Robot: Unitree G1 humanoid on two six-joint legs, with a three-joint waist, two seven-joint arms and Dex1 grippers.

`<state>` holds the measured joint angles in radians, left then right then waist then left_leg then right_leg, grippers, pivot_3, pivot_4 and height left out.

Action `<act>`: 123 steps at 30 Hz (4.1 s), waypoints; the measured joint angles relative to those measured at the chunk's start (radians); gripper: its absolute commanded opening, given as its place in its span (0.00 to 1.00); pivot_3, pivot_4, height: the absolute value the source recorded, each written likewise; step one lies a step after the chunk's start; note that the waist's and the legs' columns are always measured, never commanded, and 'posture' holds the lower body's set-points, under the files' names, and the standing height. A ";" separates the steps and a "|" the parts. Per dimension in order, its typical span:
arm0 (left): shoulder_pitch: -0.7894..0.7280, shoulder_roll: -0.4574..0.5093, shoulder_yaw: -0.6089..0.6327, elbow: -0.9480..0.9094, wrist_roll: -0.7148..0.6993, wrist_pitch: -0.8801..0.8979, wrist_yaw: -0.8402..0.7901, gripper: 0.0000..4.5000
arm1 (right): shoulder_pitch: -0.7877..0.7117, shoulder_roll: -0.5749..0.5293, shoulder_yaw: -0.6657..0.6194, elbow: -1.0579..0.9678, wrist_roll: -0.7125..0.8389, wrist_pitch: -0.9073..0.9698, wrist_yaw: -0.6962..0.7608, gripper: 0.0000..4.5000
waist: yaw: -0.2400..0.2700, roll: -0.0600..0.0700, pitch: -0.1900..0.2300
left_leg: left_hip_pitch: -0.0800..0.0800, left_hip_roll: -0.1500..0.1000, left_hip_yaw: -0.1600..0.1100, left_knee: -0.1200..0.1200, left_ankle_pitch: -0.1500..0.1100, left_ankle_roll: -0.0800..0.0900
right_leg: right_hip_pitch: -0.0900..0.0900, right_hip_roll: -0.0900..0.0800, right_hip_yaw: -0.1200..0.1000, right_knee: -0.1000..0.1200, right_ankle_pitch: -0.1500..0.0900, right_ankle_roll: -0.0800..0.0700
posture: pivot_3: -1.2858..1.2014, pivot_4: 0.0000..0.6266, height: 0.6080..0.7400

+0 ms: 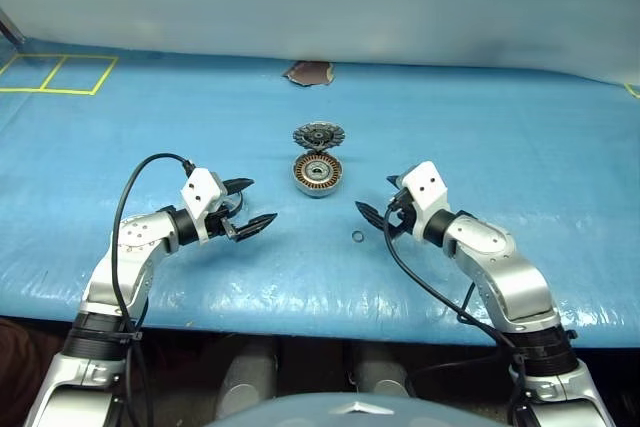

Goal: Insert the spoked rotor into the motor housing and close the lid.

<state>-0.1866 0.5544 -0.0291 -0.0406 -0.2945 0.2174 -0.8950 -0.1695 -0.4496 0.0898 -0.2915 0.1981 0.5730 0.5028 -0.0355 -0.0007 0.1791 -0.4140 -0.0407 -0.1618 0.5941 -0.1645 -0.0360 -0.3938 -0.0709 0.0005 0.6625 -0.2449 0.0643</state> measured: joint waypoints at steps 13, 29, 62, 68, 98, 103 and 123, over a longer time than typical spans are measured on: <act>0.000 0.000 0.000 0.000 0.004 -0.009 0.000 1.00 | -0.001 0.000 0.011 0.000 -0.013 -0.003 0.001 0.99 | 0.000 0.000 0.000 | 0.000 0.000 0.000 0.000 0.000 0.000 | 0.000 0.000 0.000 0.000 0.001 0.002 | 0.52 0.24 1.00; 0.000 -0.003 0.000 0.003 0.008 -0.014 0.001 1.00 | -0.013 -0.011 0.016 -0.001 -0.015 -0.001 0.016 0.99 | -0.001 0.000 0.000 | 0.000 0.000 0.001 0.000 0.000 0.000 | 0.000 0.000 0.000 0.000 0.001 0.002 | 0.52 0.24 1.00; 0.009 -0.014 -0.001 0.000 0.011 -0.016 0.015 1.00 | -0.485 -0.002 0.410 0.368 -0.276 -0.089 0.280 0.99 | -0.004 0.000 0.000 | 0.000 0.000 0.002 0.001 0.000 0.000 | -0.001 0.000 0.002 0.000 0.003 0.004 | 0.52 0.24 1.00; 0.028 -0.013 0.000 -0.006 0.012 -0.015 0.025 1.00 | -0.553 0.043 0.417 0.480 -0.314 -0.146 0.307 0.99 | -0.006 0.000 0.000 | 0.000 0.000 0.002 0.001 0.000 0.000 | -0.001 0.000 0.002 0.001 0.003 0.003 | 0.52 0.24 1.00; 0.069 -0.003 0.008 -0.046 0.013 -0.008 0.065 1.00 | -0.600 0.127 0.413 0.649 -0.360 -0.237 0.349 0.99 | -0.005 0.000 0.000 | 0.002 0.000 0.004 0.001 0.000 0.000 | -0.001 0.001 0.005 0.002 0.004 0.004 | 0.52 0.24 1.00; 0.072 -0.003 0.008 -0.046 0.013 -0.008 0.065 1.00 | -0.597 0.095 0.413 0.638 -0.376 -0.232 0.349 0.99 | -0.006 0.000 0.000 | 0.002 0.000 0.004 0.001 0.000 0.000 | -0.002 0.001 0.005 0.002 0.004 0.004 | 0.52 0.24 1.00; 0.072 -0.003 0.008 -0.046 0.015 -0.008 0.067 1.00 | -0.602 0.127 0.423 0.650 -0.427 -0.241 0.350 0.95 | -0.019 0.000 0.000 | 0.002 0.000 0.006 0.000 0.000 0.000 | -0.003 0.001 0.008 0.002 0.005 0.005 | 0.52 0.24 1.00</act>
<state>-0.1143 0.5513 -0.0212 -0.0863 -0.2791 0.2089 -0.8275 -0.7715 -0.3227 0.5124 0.3586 -0.2293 0.3321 0.8528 -0.0544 -0.0007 0.1786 -0.4117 -0.0405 -0.1553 0.5944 -0.1642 -0.0363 -0.3965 -0.0695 0.0086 0.6645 -0.2402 0.0689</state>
